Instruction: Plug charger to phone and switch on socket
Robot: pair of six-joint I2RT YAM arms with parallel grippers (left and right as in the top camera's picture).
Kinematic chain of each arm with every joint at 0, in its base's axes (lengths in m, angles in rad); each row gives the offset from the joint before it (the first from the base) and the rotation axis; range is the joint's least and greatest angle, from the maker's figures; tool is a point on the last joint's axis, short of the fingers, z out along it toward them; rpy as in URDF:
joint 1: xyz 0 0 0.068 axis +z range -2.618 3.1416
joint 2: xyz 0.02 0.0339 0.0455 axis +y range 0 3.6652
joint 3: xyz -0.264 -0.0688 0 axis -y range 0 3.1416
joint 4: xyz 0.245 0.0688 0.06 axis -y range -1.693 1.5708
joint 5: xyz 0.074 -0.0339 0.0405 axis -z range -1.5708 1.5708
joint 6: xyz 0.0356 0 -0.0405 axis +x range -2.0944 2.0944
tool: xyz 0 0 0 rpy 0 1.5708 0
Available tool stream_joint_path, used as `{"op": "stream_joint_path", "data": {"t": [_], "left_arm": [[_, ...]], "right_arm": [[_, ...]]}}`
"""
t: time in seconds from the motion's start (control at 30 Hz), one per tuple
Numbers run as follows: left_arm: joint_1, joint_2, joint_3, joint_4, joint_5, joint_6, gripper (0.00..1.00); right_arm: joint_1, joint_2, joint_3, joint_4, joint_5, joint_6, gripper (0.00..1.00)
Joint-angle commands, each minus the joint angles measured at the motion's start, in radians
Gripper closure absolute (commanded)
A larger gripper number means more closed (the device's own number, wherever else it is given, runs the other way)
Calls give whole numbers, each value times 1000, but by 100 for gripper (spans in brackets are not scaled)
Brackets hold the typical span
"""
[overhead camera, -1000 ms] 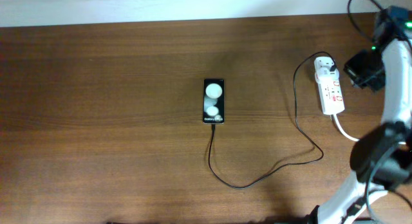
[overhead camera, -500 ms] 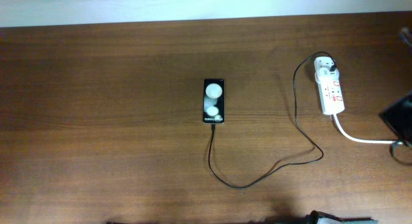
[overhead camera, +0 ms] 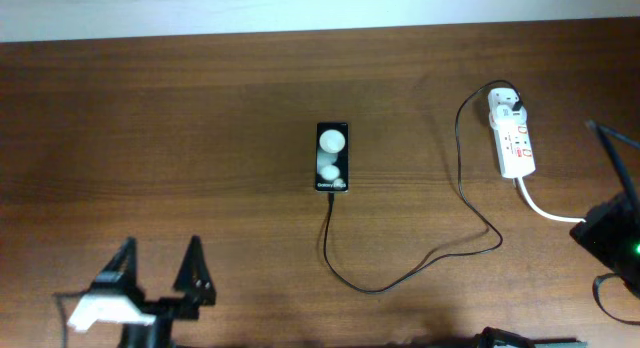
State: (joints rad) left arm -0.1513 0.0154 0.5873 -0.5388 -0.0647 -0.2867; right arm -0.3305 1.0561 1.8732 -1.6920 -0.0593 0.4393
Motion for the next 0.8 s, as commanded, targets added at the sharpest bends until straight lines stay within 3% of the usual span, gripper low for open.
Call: {"op": "stream_joint_path", "data": {"t": [0.0,0.2,0.33,0.4,0.77], "left_arm": [[-3,-8,-200,155,-11,34,1],[-3,-8,-578,631,-11,80,1],[-1,-4,-578,567,-34,80,1],[-1,-3,-578,454,-31,80,1],[8,1,-578,462,-29,80,1]], "right_arm": [[-2,-51,-3,-6,-17,-17,96],[11,-114,-3,-6,-42,-18,96],[90,-141,-3,-6,-42,-69,96],[123,-153,-3,-6,-34,-70,96],[169,-183,-3,-6,-35,-122,96]]}}
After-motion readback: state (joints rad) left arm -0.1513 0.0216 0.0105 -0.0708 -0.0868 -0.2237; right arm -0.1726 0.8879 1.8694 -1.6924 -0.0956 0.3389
